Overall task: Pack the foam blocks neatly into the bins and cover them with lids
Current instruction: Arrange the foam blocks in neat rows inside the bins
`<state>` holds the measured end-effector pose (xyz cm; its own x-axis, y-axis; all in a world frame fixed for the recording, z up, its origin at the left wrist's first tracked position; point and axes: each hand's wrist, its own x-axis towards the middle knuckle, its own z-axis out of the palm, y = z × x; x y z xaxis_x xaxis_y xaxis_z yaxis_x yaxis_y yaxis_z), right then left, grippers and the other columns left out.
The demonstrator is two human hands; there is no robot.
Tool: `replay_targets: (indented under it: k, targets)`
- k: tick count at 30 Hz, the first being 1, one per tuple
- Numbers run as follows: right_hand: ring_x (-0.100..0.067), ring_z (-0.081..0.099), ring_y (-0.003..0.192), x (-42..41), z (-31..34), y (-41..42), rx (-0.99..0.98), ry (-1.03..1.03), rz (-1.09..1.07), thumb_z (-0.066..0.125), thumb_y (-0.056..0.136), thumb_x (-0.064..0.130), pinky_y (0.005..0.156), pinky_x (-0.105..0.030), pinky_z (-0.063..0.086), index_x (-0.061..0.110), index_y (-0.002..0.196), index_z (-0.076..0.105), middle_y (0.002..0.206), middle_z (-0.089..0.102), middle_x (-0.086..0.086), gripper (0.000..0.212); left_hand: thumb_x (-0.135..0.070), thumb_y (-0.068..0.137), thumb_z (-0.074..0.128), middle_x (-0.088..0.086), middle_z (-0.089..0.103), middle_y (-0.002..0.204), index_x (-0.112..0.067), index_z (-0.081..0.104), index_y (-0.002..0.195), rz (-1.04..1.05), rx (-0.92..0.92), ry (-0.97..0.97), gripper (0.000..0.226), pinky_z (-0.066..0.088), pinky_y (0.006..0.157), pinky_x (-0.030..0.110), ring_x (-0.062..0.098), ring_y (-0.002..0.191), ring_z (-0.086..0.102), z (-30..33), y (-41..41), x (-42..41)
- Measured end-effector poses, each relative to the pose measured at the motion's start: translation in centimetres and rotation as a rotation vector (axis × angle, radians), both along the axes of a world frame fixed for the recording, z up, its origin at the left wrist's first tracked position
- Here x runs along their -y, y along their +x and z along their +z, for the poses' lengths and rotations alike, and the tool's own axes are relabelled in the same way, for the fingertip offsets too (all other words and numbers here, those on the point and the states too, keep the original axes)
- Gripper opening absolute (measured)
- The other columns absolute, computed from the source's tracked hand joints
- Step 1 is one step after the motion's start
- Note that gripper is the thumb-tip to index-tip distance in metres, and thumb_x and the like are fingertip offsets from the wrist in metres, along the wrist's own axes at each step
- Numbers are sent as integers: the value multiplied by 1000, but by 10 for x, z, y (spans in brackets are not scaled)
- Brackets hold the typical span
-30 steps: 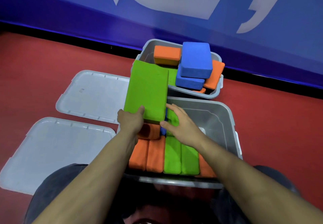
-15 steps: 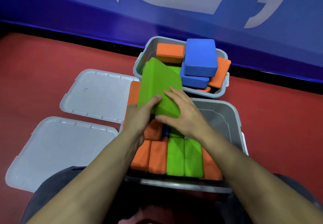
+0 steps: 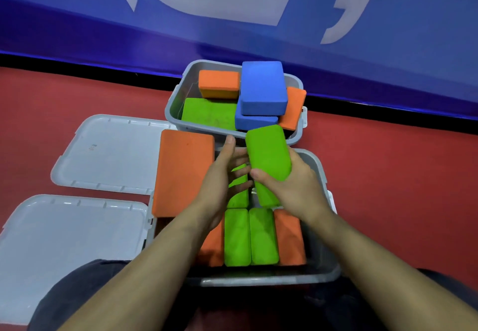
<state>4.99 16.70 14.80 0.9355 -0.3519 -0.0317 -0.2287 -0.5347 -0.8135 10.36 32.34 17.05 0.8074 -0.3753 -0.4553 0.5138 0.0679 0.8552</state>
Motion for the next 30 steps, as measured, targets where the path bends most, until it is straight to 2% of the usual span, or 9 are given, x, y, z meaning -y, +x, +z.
replay_targets:
  k: [3, 9, 12, 14, 17, 20, 23, 27, 30]
  targets:
    - [-7, 72, 93, 22, -12, 8, -63, 138, -104, 74, 62, 74, 86, -43, 59, 32, 112, 69, 99, 76, 14, 66, -67, 97, 36, -7, 71, 117, -25, 69, 111, 40, -31, 35, 55, 56, 93, 39, 15, 113, 65, 1, 2, 8]
    - [-12, 74, 89, 39, -51, 25, -166, 162, -211, 72, 60, 79, 83, -43, 60, 26, 106, 72, 94, 77, 11, 70, -64, 99, 35, 0, 66, 120, -20, 64, 114, 207, -45, 94, 55, 53, 76, 32, 15, 106, 63, -5, 12, 10]
    - [-13, 73, 88, 30, -64, 37, -203, 235, -243, 79, 74, 60, 84, -36, 59, 26, 94, 73, 91, 76, 10, 40, -63, 101, 34, 0, 66, 116, -18, 64, 114, 253, -61, 104, 55, 50, 72, 31, 16, 100, 62, -6, 15, 4]
    - [-13, 73, 90, 22, -75, 48, -221, 281, -245, 81, 76, 55, 83, -34, 59, 24, 100, 73, 94, 76, 10, 40, -61, 101, 35, 0, 66, 115, -18, 64, 113, 248, -71, 114, 53, 50, 73, 31, 17, 98, 61, -8, 18, -3]
    - [-15, 71, 90, 9, -92, 61, -267, 266, -260, 74, 56, 76, 83, -35, 58, 24, 112, 69, 99, 75, 9, 77, -59, 102, 37, 0, 66, 115, -22, 63, 106, 226, -57, 139, 46, 49, 78, 33, 16, 95, 59, -8, 21, -13]
    - [-17, 71, 92, 6, -115, 64, -314, 279, -278, 69, 45, 82, 86, -38, 59, 22, 114, 67, 101, 75, 7, 91, -57, 103, 36, -2, 67, 115, -24, 62, 104, 227, -38, 165, 42, 50, 85, 37, 16, 95, 60, -6, 21, -22]
    - [-18, 71, 95, 8, -135, 67, -379, 295, -282, 72, 50, 81, 91, -40, 58, 21, 116, 65, 105, 74, 5, 89, -55, 104, 36, -5, 68, 109, -25, 62, 100, 237, -41, 174, 41, 49, 88, 37, 16, 97, 59, -4, 21, -29]
    - [-21, 64, 105, 11, -164, 66, -470, 288, -233, 77, 80, 58, 91, -36, 52, 18, 123, 53, 111, 67, 2, 64, -55, 104, 35, -3, 68, 114, -26, 63, 99, 217, -41, 191, 41, 50, 92, 40, 17, 98, 60, -4, 23, -33]
    - [-23, 63, 114, 12, -186, 63, -461, 303, -214, 76, 83, 56, 101, -38, 49, 16, 132, 49, 117, 66, 1, 69, -51, 104, 41, -7, 68, 98, -22, 63, 94, 256, -33, 213, 38, 50, 89, 40, 16, 91, 59, -8, 27, -35]
